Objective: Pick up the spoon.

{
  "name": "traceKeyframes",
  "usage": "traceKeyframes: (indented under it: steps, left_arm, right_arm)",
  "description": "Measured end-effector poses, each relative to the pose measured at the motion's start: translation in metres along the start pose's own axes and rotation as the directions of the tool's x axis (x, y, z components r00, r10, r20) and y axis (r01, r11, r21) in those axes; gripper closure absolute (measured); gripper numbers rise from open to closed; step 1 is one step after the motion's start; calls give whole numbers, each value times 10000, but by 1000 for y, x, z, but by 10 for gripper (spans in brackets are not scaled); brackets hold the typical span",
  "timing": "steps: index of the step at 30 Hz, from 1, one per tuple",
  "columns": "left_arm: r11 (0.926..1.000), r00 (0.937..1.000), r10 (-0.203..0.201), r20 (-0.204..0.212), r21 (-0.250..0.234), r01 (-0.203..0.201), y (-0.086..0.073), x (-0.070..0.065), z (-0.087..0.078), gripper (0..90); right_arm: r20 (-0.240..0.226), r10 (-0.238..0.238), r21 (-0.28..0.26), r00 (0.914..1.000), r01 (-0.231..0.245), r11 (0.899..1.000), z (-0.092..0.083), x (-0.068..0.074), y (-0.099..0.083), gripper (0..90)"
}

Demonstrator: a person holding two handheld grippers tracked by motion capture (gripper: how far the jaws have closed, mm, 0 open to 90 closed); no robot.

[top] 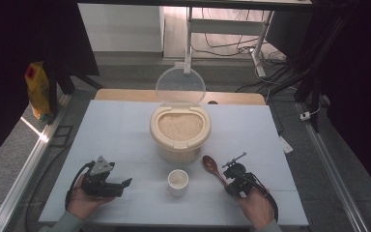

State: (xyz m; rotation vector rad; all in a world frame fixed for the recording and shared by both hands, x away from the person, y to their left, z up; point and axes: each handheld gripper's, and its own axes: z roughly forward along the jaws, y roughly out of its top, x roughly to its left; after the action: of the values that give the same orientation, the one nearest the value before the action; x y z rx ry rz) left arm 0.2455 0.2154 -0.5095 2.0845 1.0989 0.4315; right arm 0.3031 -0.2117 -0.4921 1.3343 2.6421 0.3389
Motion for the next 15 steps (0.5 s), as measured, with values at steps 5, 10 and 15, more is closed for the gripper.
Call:
traceKeyframes:
  steps: [5, 10, 15]
  left_arm:
    - [10000, 10000, -13, 1, 7, 13, 0, 0, 0, 141]
    - [10000, 10000, -11, -7, 0, 11, 0, 0, 0, 142]
    - [10000, 10000, -18, -13, 35, 18, -1, 1, 1, 142]
  right_arm:
    - [-52, -19, -312, 10000, 18, 9995, -7, -9, -4, 775]
    - [-294, -65, -626, 9995, 46, 9980, -16, -17, -8, 775]
    - [-486, -142, -808, 9987, 102, 9967, -21, -23, -10, 775]
